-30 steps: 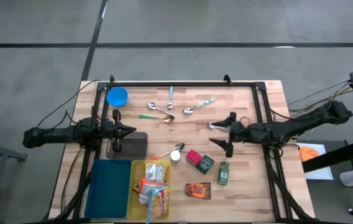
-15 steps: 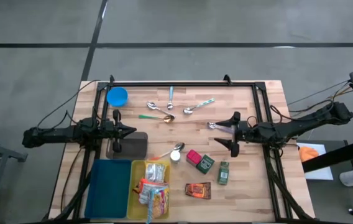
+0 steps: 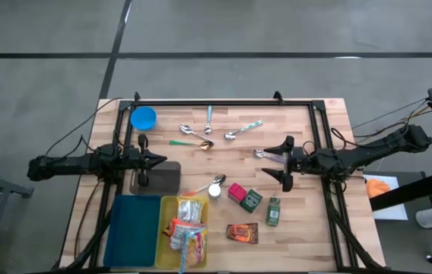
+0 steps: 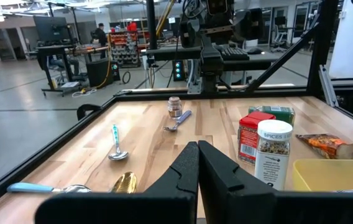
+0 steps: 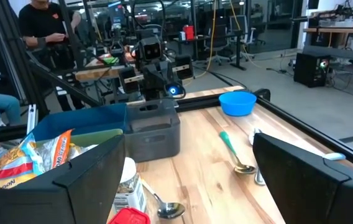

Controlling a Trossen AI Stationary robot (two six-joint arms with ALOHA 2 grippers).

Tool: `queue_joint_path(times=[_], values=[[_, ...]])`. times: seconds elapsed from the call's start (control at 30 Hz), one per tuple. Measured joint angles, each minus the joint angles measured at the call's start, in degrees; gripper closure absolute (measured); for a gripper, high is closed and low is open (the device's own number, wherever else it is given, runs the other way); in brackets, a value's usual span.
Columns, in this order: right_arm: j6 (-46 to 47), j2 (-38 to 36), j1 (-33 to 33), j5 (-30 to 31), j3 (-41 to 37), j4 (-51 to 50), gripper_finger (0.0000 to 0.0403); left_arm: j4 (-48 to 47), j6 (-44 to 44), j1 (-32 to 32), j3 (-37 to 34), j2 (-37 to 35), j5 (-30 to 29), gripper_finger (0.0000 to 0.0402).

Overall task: Pick & Place Food Item
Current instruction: Put the white seasoning bottle into the blue bin

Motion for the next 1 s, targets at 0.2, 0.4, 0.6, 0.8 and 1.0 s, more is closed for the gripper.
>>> queue_joint_path(times=[0.2, 0.4, 0.6, 0.8, 1.0], values=[[0.02, 0.31, 0.0, 0.0, -0.09, -0.11, 0.0054, 0.0, 0.01, -0.02, 0.02, 0.0, -0.01, 0.0391], [0.02, 0.83, 0.0, 0.0, -0.09, -0.08, 0.0054, 0.19, 0.35, 0.03, 0.0, 0.0, -1.29, 0.0391], [0.02, 1.01, 0.0, 0.0, -0.09, -0.05, 0.0054, 0.65, -6.42, 0.01, 0.0, 0.0, -2.19, 0.0391], [0.02, 1.03, 0.0, 0.0, -0.09, -0.09, 0.0054, -3.97, -12.99, -0.06, 3.68, 0.24, -2.42, 0.0391], [0.02, 1.05, 0.0, 0.0, -0.09, -0.05, 0.0054, -12.1, -16.02, -0.15, 10.88, 6.95, -2.76, 0.0391]])
